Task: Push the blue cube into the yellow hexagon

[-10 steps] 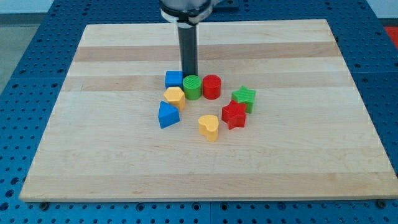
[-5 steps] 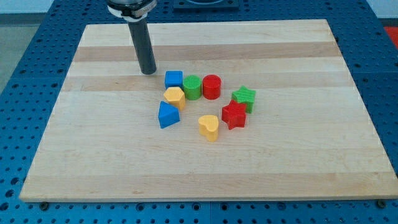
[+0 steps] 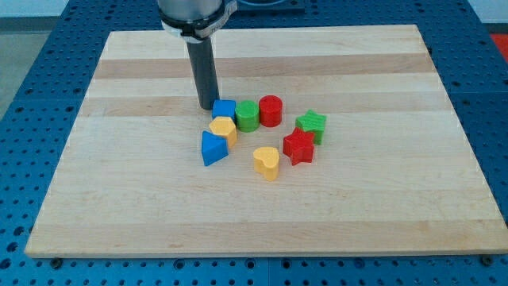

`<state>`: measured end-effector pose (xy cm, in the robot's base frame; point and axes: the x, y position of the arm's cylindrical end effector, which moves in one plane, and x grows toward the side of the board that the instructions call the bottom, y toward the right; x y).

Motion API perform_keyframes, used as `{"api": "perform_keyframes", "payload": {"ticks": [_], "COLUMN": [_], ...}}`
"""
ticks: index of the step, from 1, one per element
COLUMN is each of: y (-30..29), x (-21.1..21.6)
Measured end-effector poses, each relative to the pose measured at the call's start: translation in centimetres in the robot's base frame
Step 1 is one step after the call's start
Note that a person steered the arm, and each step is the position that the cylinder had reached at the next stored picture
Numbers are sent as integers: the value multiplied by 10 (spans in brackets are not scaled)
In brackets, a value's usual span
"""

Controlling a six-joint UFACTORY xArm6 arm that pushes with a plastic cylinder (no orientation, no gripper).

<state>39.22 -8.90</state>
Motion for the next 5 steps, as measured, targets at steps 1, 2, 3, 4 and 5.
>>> {"api": "perform_keyframes", "payload": {"ticks": [1, 2, 3, 4, 5], "y": [0, 0, 0, -18, -50], "x": [12, 16, 19, 20, 53]}}
